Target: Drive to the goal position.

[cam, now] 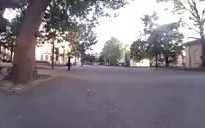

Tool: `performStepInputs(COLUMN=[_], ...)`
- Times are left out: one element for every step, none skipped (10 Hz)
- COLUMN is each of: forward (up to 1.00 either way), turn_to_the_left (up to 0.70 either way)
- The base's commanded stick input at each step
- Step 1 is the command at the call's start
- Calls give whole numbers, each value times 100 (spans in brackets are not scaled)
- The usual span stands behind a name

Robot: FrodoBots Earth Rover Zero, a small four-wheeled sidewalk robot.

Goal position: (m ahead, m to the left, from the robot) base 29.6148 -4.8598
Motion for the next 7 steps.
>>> performStepInputs(forward=[70,70,70,70,70,70,70], turn_to_the_left=[0,0,0,0,0,0,0])
